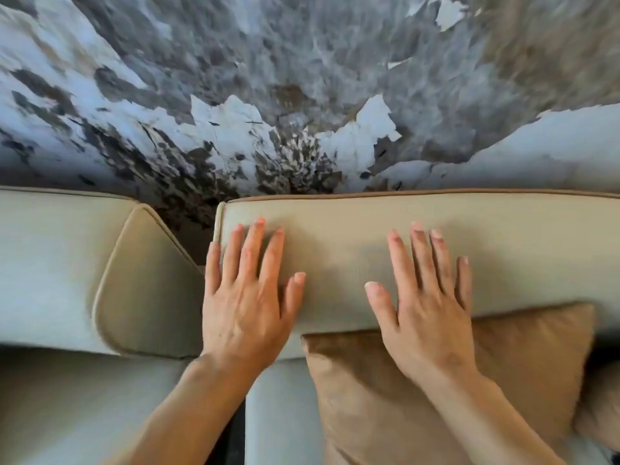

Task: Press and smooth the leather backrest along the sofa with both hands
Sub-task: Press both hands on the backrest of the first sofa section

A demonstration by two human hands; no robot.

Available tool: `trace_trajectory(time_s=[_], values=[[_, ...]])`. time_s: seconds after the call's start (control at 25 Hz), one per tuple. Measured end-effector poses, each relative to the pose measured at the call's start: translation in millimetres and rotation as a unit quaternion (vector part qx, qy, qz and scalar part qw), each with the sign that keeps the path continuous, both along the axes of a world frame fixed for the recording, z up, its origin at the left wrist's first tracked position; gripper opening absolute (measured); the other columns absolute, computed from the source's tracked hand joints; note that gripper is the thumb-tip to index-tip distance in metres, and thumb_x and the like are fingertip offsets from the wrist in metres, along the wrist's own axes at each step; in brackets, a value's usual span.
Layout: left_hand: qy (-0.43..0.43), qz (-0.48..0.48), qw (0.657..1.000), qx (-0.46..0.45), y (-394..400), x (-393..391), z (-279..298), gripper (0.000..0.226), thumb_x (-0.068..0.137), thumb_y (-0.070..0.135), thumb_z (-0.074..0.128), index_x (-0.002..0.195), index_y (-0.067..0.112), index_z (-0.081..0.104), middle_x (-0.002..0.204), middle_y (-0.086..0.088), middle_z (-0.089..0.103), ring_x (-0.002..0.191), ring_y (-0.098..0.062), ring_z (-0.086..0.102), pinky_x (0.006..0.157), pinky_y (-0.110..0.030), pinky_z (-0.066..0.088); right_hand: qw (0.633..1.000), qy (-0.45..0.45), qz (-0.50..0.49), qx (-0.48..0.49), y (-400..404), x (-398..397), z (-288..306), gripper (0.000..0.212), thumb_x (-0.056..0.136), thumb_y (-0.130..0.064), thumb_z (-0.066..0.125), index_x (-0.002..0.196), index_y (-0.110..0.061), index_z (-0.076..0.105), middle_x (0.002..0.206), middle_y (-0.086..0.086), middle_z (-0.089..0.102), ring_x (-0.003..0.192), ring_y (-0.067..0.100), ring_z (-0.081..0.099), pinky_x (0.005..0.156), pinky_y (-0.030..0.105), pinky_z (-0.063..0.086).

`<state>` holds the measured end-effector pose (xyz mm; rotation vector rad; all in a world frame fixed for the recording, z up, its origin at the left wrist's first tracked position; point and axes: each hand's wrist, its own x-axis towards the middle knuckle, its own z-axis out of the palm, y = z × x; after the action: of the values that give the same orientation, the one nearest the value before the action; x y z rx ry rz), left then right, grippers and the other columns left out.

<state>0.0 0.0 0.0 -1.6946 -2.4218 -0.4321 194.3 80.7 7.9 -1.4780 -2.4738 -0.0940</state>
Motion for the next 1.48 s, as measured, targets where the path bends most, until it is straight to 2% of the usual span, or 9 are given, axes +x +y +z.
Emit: trace_trajectory(time_s=[0.08,0.2,0.36,1.48], values=[[0.027,0.008,0.999,0.030,8.6,0.3,-17.5,0.061,0.096,0.046,0.035,0.146,0.012,0.043,0.154,-0.011,0.041,0.144,-0.033,0.035,0.115,-0.056,0.028,0.999,0.040,-0.015,0.002,11.7,-9.2,-19.8,0.067,0.092,-0.053,0.031,0.149,-0.017,0.033,0.156,0.013,0.030,0.144,0.033,0.024,0.115,0.058,0.016],[0.093,0.004,0.992,0.090,9.3,-2.2,-40.4,0.063,0.096,0.047,0.034,0.149,0.013,0.040,0.156,-0.009,0.039,0.143,-0.031,0.035,0.114,-0.055,0.030,0.995,0.066,-0.015,0.072,16.8,-14.9,-46.5,0.065,0.095,-0.056,0.026,0.148,-0.019,0.032,0.155,0.013,0.033,0.144,0.033,0.026,0.116,0.056,0.013],[0.123,0.007,0.988,0.096,25.3,-7.5,-38.0,0.063,0.096,0.046,0.033,0.146,0.011,0.043,0.152,-0.011,0.043,0.140,-0.035,0.040,0.111,-0.056,0.032,0.991,0.071,-0.020,0.109,32.1,-15.7,-51.5,0.065,0.096,-0.056,0.023,0.147,-0.018,0.034,0.154,0.014,0.035,0.143,0.034,0.026,0.116,0.055,0.012],[0.124,-0.035,0.985,0.117,163.4,-57.1,-43.8,0.063,0.096,0.047,0.029,0.145,0.011,0.044,0.149,-0.013,0.047,0.137,-0.038,0.043,0.109,-0.056,0.033,0.981,0.072,-0.097,0.151,146.8,-62.1,-64.5,0.065,0.097,-0.055,0.018,0.146,-0.016,0.034,0.154,0.014,0.033,0.144,0.033,0.023,0.115,0.056,0.013]])
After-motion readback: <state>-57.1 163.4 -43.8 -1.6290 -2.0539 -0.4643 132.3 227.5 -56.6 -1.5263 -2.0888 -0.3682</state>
